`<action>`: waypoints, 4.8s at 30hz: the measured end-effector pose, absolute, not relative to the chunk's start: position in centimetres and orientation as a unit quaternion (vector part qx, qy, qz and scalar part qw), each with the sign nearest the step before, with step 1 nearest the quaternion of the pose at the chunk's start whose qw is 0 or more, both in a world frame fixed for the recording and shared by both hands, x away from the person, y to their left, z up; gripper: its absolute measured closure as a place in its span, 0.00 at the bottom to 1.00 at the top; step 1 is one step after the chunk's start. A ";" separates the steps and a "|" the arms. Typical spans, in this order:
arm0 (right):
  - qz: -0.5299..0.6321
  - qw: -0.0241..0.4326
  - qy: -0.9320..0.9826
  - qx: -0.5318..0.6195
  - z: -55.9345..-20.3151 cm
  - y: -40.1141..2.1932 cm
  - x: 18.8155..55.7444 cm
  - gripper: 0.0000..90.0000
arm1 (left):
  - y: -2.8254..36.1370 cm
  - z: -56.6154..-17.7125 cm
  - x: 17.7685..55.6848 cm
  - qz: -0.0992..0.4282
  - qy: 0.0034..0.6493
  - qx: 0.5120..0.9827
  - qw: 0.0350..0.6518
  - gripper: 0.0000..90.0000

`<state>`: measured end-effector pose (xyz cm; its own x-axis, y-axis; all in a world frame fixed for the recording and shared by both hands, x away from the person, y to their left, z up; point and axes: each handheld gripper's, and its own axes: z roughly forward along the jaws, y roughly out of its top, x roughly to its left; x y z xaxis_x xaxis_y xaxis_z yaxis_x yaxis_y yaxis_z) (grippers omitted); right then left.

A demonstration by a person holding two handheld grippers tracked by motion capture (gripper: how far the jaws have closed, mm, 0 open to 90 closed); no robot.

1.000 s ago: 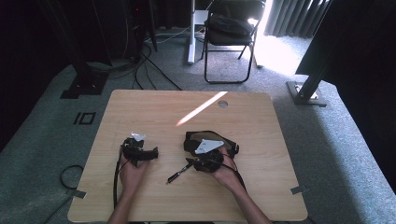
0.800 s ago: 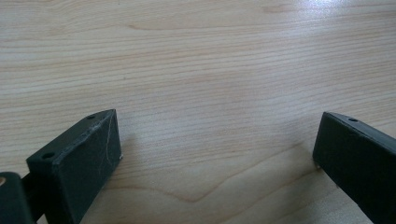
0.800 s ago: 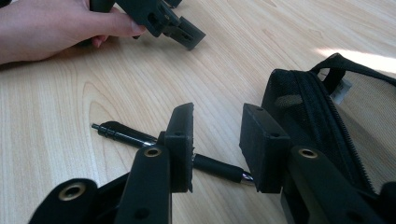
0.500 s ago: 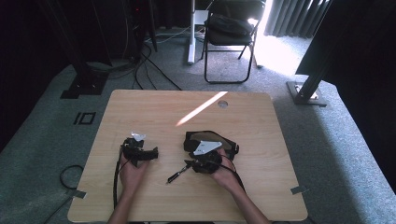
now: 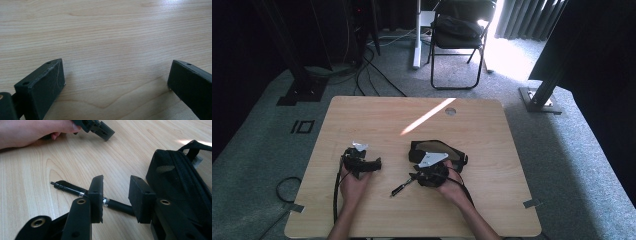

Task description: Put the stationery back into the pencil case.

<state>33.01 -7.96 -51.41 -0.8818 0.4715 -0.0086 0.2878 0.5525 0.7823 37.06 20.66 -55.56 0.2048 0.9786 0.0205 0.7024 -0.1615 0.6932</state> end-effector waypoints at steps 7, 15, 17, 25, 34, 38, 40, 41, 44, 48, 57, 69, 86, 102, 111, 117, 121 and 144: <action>0.416 0.106 0.878 0.214 -51.8 -7.7 32.9 0.72 | 20.7 -55.6 37.1 0.243 0.582 0.722 0.284 0.01; 0.410 0.101 0.882 0.210 -52.4 -7.3 32.8 0.71 | 20.7 -55.6 37.1 0.243 0.582 0.722 0.284 0.01; 0.408 0.099 0.883 0.209 -52.6 -7.1 32.8 0.71 | 20.7 -55.6 37.1 0.243 0.582 0.722 0.284 0.01; 0.405 0.093 0.888 0.198 -52.9 -6.5 32.8 0.70 | 20.7 -55.6 37.1 0.243 0.582 0.722 0.284 0.01; 0.397 0.085 0.893 0.191 -53.6 -5.8 33.2 0.70 | 20.7 -55.6 37.1 0.243 0.582 0.722 0.284 0.01; 0.393 0.083 0.895 0.193 -54.0 -5.7 33.5 0.71 | 20.7 -55.6 37.1 0.243 0.582 0.723 0.284 0.01; 0.394 0.082 0.895 0.191 -54.0 -5.7 33.6 0.71 | 20.7 -55.6 37.1 0.243 0.582 0.723 0.284 0.01; 0.394 0.080 0.896 0.189 -54.1 -5.7 33.6 0.71 | 20.7 -55.6 37.1 0.243 0.582 0.723 0.284 0.01; 0.394 0.076 0.897 0.184 -54.2 -5.6 33.6 0.71 | 20.7 -55.6 37.1 0.243 0.582 0.723 0.284 0.01; 0.392 0.074 0.899 0.179 -54.4 -5.6 33.6 0.71 | 20.7 -55.6 37.1 0.243 0.582 0.722 0.284 0.01; 0.385 0.080 0.902 0.179 -54.4 -5.7 33.7 0.75 | 20.7 -55.6 37.1 0.243 0.582 0.722 0.284 0.01; 0.374 0.094 0.905 0.178 -54.4 -5.5 33.8 0.79 | 20.7 -55.6 37.1 0.243 0.582 0.722 0.284 0.01; 0.349 0.109 0.915 0.172 -54.3 -4.5 33.2 0.86 | 20.7 -55.6 37.1 0.243 0.582 0.722 0.285 0.01; 0.352 0.089 0.913 0.184 -54.5 -3.4 33.8 0.87 | 20.7 -55.6 37.1 0.243 0.582 0.722 0.285 0.01; 0.347 0.084 0.912 0.203 -54.4 -3.7 33.8 0.89 | 20.7 -55.6 37.1 0.243 0.582 0.722 0.285 0.01; 0.348 0.093 0.910 0.205 -54.4 -4.0 33.4 0.89 | 20.7 -55.6 37.1 0.243 0.582 0.722 0.285 0.01; 0.353 0.095 0.908 0.205 -54.2 -4.2 33.2 0.89 | 20.7 -55.6 37.1 0.243 0.582 0.722 0.285 0.01; 0.378 0.109 0.897 0.199 -52.0 -5.2 32.6 0.89 | 20.7 -55.6 37.1 0.243 0.582 0.722 0.284 0.01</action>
